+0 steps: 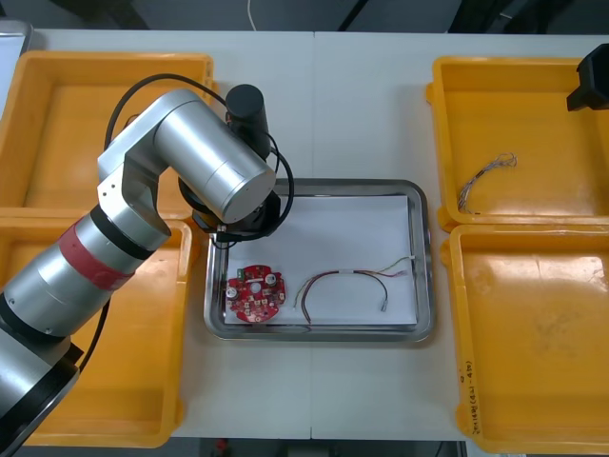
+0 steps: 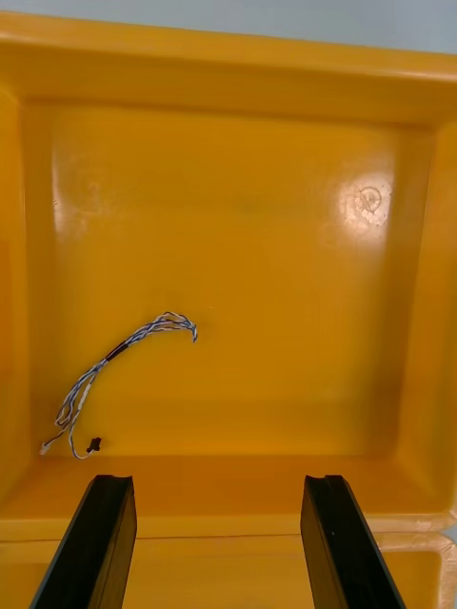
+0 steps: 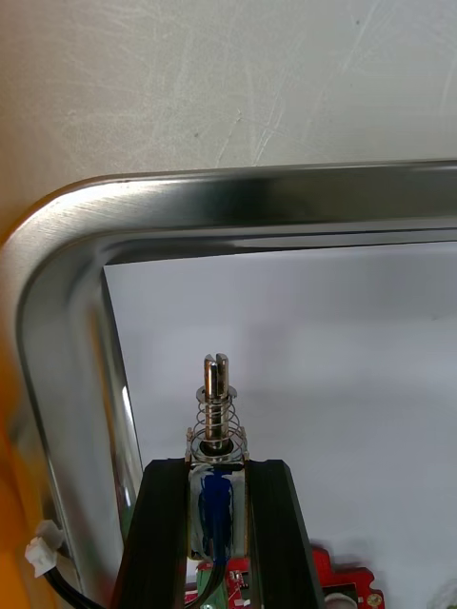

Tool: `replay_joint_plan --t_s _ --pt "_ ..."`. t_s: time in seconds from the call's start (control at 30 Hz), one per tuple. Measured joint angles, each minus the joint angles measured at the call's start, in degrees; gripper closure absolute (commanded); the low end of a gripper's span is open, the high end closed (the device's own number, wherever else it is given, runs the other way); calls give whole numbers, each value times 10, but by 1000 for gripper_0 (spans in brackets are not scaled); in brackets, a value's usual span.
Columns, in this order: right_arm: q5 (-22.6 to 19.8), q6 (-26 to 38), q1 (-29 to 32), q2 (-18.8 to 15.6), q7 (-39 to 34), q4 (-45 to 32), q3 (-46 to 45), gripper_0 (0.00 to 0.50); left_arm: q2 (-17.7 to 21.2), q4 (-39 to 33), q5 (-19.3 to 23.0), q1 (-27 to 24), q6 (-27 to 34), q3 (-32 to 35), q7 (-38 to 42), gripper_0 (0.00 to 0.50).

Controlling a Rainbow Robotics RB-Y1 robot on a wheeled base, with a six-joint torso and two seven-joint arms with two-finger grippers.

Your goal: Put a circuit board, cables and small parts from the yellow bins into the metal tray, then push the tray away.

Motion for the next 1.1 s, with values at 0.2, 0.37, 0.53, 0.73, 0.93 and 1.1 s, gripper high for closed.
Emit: replay_joint_plan --t_s 0.2,0.37,0.53,0.73,0.93,1.1 --pt "0 0 -11 5 -94 43 0 0 0 9 -2 0 -10 -8 0 495" --pt "0 0 -31 16 -166 92 0 0 -3 13 -4 0 -10 -9 0 236" --pt "0 0 -44 29 -244 115 0 0 -5 13 -10 0 -10 -12 2 12" --pt "6 0 -61 36 -329 150 18 0 -5 13 -17 0 -11 -16 10 0" --pt "22 0 -73 48 -407 188 26 0 -5 8 -21 0 5 -14 10 0" --pt "30 0 -75 58 -409 210 26 0 -5 -27 -21 0 45 4 10 0"
